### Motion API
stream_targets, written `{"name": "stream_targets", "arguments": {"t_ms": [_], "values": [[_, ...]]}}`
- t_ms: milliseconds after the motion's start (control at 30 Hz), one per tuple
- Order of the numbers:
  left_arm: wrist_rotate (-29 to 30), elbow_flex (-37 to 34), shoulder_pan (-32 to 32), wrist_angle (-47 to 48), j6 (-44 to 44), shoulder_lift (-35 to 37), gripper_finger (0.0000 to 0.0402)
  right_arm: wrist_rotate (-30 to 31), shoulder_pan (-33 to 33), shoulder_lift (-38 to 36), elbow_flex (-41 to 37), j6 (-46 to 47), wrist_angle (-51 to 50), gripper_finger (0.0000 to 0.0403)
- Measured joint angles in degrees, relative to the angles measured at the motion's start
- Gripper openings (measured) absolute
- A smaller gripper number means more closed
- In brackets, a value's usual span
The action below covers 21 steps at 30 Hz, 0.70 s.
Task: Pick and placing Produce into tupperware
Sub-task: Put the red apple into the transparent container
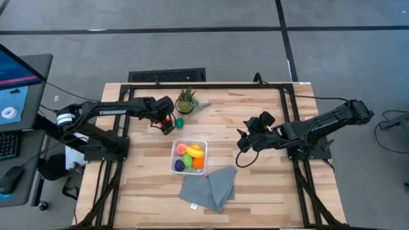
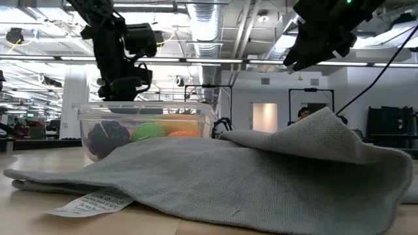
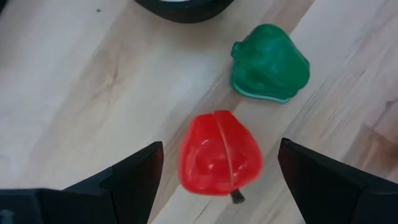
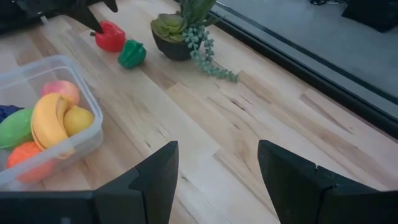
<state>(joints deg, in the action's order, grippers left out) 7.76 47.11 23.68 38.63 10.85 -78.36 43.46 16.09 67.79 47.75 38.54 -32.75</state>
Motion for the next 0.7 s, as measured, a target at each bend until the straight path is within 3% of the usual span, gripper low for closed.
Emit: {"name": "stream_targets", "arguments": {"t_ms": [700], "values": [[-3.84, 1.84, 3.98, 5.33, -2.13, -1.58, 0.0307, -0.13, -0.12, 0.00, 0.00, 0.00, -0.23, 0.0245]]}}
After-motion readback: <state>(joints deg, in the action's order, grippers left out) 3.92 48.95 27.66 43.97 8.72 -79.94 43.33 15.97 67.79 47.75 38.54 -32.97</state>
